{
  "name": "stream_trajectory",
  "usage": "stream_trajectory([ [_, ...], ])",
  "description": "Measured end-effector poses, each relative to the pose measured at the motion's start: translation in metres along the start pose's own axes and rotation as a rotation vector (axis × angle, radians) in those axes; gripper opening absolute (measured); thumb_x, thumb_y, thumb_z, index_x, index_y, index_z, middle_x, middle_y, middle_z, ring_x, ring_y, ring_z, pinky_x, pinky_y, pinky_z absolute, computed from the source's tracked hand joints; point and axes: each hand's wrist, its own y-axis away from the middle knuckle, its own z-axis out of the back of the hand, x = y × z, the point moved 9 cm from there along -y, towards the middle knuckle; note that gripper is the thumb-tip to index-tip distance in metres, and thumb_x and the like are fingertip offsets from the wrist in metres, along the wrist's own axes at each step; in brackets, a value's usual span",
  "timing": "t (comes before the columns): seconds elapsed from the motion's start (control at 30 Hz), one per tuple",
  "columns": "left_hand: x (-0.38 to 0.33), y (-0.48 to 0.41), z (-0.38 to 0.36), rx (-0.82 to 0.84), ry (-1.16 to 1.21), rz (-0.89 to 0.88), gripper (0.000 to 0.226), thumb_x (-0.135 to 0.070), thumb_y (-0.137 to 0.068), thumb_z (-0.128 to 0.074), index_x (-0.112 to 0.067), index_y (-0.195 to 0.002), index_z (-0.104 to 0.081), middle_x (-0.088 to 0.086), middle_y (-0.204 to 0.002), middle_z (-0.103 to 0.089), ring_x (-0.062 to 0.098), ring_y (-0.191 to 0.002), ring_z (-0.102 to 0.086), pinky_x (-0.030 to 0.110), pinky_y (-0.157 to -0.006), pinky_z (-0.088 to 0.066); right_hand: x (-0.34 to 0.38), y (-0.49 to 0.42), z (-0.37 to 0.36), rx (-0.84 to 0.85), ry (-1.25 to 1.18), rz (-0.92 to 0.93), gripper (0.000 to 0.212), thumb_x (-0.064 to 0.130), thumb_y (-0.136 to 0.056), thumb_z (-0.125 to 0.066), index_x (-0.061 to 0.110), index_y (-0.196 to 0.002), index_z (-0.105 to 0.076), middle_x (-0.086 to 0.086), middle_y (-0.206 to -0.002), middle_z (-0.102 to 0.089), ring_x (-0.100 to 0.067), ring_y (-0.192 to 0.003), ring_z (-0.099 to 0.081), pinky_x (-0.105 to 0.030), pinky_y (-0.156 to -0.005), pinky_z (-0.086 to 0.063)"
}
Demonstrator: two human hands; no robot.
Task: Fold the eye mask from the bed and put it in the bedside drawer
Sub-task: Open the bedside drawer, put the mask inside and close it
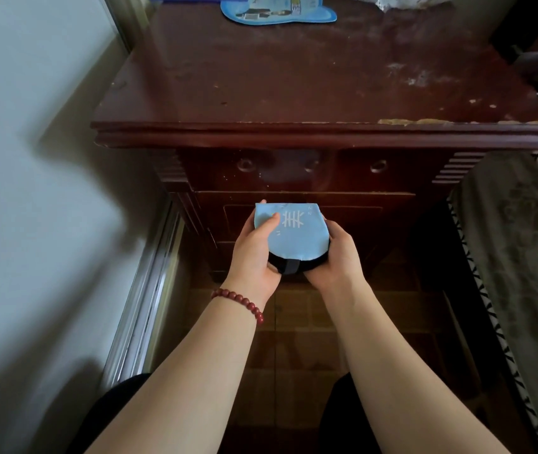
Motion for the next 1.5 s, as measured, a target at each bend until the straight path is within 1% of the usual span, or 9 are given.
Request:
stream_trajectory([
  [0.23, 0.008, -0.014, 0.005, -0.009, -0.011, 0.022, 0.014, -0.020, -0.085, -0.066, -0.023, -0.098, -0.069, 0.006, -0.100, -0.071, 0.024, -0.093, -0.067, 0.032, -0.055, -0.056, 0.001, -0.018, 0.005, -0.029, 0.079, -0.014, 0.026, 0.023, -0.092, -0.048, 0.008, -0.104, -0.066, -0.012, -0.090, -0.073, -0.026, -0.073, -0.072, -0.035, -0.060, -0.059],
  [0.33, 0.007, -0.017, 0.005, -0.010, -0.028, -0.003, 0.012, -0.020, -0.086, -0.064, -0.022, -0.097, -0.068, 0.004, -0.097, -0.072, 0.023, -0.090, -0.069, 0.031, -0.056, -0.056, 0.001, -0.020, 0.002, -0.017, 0.075, -0.017, 0.024, 0.025, -0.091, -0.051, 0.009, -0.092, -0.069, -0.011, -0.081, -0.074, -0.026, -0.068, -0.073, -0.034, -0.058, -0.059],
  [0.57, 0.001, -0.017, 0.005, -0.065, -0.086, -0.040, 0.010, -0.022, -0.088, -0.062, -0.024, -0.096, -0.067, 0.003, -0.099, -0.070, 0.020, -0.090, -0.067, 0.026, -0.052, -0.055, 0.005, -0.019, -0.006, 0.039, 0.080, -0.010, 0.024, 0.032, -0.088, -0.058, 0.011, -0.094, -0.070, -0.011, -0.086, -0.073, -0.027, -0.076, -0.071, -0.040, -0.075, -0.058],
  [0.7, 0.003, -0.015, 0.007, -0.096, -0.057, 0.011, 0.006, -0.021, -0.088, -0.062, -0.022, -0.094, -0.065, 0.004, -0.094, -0.069, 0.020, -0.083, -0.067, 0.024, -0.046, -0.053, 0.004, -0.019, -0.008, 0.008, 0.102, -0.039, 0.029, 0.031, -0.086, -0.062, 0.007, -0.101, -0.069, -0.013, -0.086, -0.074, -0.028, -0.075, -0.072, -0.038, -0.066, -0.059],
  [0.83, 0.001, -0.015, 0.010, -0.107, -0.055, 0.013, 0.010, -0.021, -0.088, -0.062, -0.022, -0.098, -0.065, 0.005, -0.098, -0.069, 0.020, -0.087, -0.067, 0.027, -0.050, -0.055, 0.000, -0.019, -0.011, 0.005, 0.091, -0.064, 0.028, 0.027, -0.086, -0.062, 0.007, -0.104, -0.067, -0.012, -0.083, -0.073, -0.027, -0.070, -0.072, -0.036, -0.060, -0.059],
  [1.03, -0.003, -0.015, 0.010, -0.092, -0.055, 0.003, 0.014, -0.019, -0.088, -0.062, -0.022, -0.102, -0.065, 0.005, -0.102, -0.069, 0.021, -0.091, -0.067, 0.029, -0.053, -0.055, -0.003, -0.018, -0.013, 0.024, 0.072, -0.051, 0.021, 0.024, -0.087, -0.057, 0.011, -0.101, -0.065, -0.010, -0.084, -0.071, -0.025, -0.070, -0.070, -0.034, -0.063, -0.058],
  [1.17, -0.003, -0.012, 0.012, -0.068, -0.059, -0.009, 0.018, -0.016, -0.087, -0.063, -0.022, -0.103, -0.065, 0.005, -0.103, -0.069, 0.021, -0.093, -0.067, 0.031, -0.057, -0.055, -0.005, -0.015, -0.015, 0.025, 0.083, -0.068, 0.024, 0.024, -0.088, -0.055, 0.011, -0.105, -0.064, -0.011, -0.085, -0.071, -0.025, -0.069, -0.070, -0.035, -0.063, -0.058],
  [1.3, -0.004, -0.004, 0.014, -0.064, -0.089, -0.020, 0.016, -0.013, -0.087, -0.063, -0.023, -0.099, -0.065, 0.004, -0.099, -0.068, 0.019, -0.089, -0.066, 0.028, -0.053, -0.054, -0.011, -0.006, -0.010, 0.009, 0.083, -0.083, 0.036, 0.025, -0.089, -0.053, 0.006, -0.119, -0.061, -0.013, -0.093, -0.068, -0.028, -0.078, -0.067, -0.036, -0.066, -0.056],
  [1.5, -0.002, 0.019, 0.021, -0.064, -0.147, -0.011, 0.028, -0.013, -0.088, -0.063, -0.020, -0.114, -0.060, 0.008, -0.109, -0.062, 0.024, -0.099, -0.061, 0.035, -0.065, -0.055, -0.020, 0.022, -0.002, -0.068, 0.038, -0.138, 0.033, 0.029, -0.090, -0.053, 0.007, -0.112, -0.063, -0.016, -0.099, -0.069, -0.030, -0.082, -0.068, -0.036, -0.061, -0.057],
])
